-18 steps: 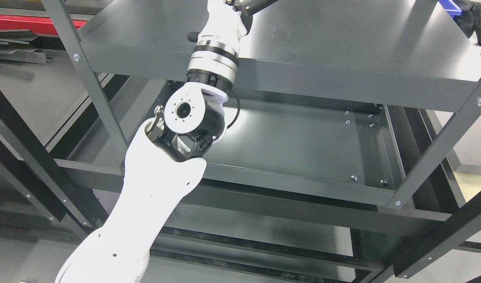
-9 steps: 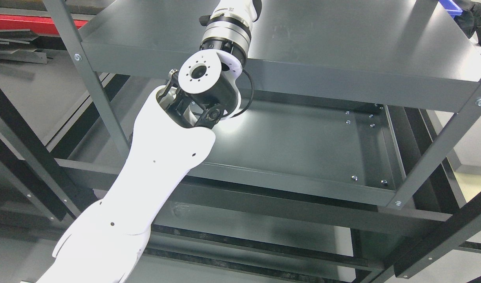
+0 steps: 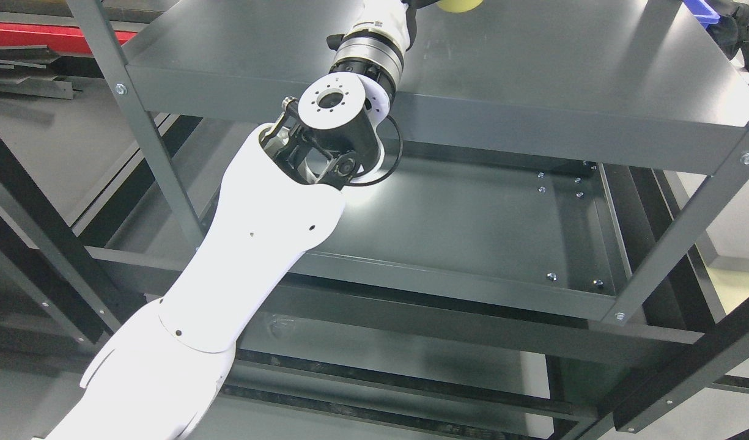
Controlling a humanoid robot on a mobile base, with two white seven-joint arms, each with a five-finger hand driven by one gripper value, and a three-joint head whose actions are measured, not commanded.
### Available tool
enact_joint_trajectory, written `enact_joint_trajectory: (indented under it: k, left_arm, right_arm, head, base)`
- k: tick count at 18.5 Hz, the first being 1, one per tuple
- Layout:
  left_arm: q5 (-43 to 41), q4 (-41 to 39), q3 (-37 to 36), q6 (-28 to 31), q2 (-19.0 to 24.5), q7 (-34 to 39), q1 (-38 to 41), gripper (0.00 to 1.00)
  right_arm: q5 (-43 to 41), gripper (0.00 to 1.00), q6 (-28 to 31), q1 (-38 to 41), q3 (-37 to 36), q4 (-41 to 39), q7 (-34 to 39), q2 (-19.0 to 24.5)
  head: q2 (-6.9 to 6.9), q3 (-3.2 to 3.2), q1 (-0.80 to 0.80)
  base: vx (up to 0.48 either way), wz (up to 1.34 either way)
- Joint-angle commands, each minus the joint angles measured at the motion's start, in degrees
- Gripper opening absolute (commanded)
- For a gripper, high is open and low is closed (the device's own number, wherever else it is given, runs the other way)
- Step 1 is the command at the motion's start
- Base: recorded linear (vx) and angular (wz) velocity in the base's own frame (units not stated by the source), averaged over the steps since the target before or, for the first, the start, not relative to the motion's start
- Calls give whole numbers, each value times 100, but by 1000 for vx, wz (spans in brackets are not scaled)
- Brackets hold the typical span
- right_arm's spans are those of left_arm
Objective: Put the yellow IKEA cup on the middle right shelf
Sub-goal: 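Extend the left arm over the shelf and set the cup down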
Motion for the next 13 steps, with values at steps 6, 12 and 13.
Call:
enact_joint_trajectory:
  k: [6,12,13]
  left_arm:
    - [18,465,-142,92,100,0,-13,82]
    - [-324,483,113,83,100,-79,5,99]
    - [-377,474,113,83,100,-79,5,99]
  right_arm:
    - [-140,99,3,79,97,-8,-4,-100]
    - [-140,99,3,79,97,1,-4,-100]
    - [-140,99,3,79,97,1,-4,-100]
  head:
    - [0,0,0]
    - [0,0,0]
    - [0,0,0]
  base:
    - [0,0]
    - [0,0]
    - [0,0]
